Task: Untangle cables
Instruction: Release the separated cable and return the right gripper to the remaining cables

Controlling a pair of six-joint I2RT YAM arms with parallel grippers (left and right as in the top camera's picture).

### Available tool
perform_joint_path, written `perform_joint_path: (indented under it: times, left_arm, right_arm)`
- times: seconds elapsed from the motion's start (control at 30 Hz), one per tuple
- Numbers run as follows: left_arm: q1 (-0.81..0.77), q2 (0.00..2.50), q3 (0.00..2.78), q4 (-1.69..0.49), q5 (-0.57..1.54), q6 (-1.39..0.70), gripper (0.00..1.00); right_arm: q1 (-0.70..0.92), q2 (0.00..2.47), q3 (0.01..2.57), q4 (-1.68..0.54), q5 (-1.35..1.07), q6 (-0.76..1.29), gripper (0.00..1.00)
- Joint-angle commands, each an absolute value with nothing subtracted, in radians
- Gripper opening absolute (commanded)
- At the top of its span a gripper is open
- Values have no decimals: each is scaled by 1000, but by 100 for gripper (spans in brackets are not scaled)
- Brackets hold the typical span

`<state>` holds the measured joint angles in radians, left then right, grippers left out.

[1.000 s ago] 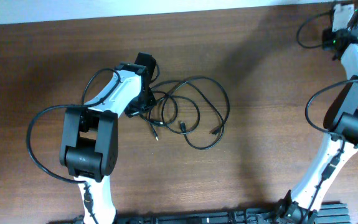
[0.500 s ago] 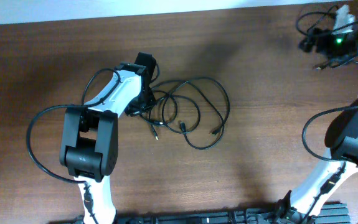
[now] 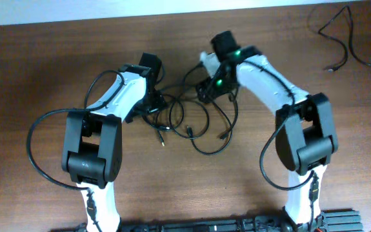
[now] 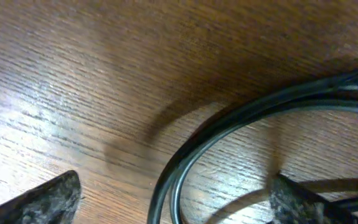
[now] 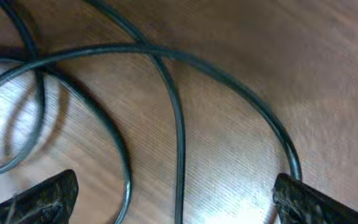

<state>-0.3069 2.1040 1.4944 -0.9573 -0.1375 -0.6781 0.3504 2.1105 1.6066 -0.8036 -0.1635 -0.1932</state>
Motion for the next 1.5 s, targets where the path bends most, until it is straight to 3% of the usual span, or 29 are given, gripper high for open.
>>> perform_joint_path:
  times: [0.0,0.33,0.47,0.63,0.8,0.93,1.07,1.23,1.47]
  left_arm:
    - [-305,2117,1504,-958,-134,-681,100]
    - [-305,2117,1505,-959,-134,-680,99]
    - [-302,2083,1536,-970,-138,-635,99]
    - [-302,1873,1540,-978,-196,-635,99]
    - [-302,1684,1540,-1035,-384,-636,99]
    - [-308,1633,1540,-1093,-390,-637,99]
    - [-317,1497,1529,-1190,-459,-675,99]
    - [-396,1219,1289,-1246,-628,-926,99]
    - [-396,1118,1173,-1286,-624,-931,99]
  right_arm:
    - [387,2102,1541,-737,-69,-392,99]
    - [393,2127,1526,-757,-199,-382,99]
    - [392,2082,1539,-809,-199,-245,99]
    - [392,2011,1539,-891,-247,-245,99]
    - [392,2004,1539,-931,-322,-245,99]
    - [392,2004,1539,-870,-269,-246,99]
    - [392,2004,1539,-757,-63,-249,99]
    - [392,2005,1539,-649,-68,-253,99]
    - [392,2005,1539,-665,-70,-253,99]
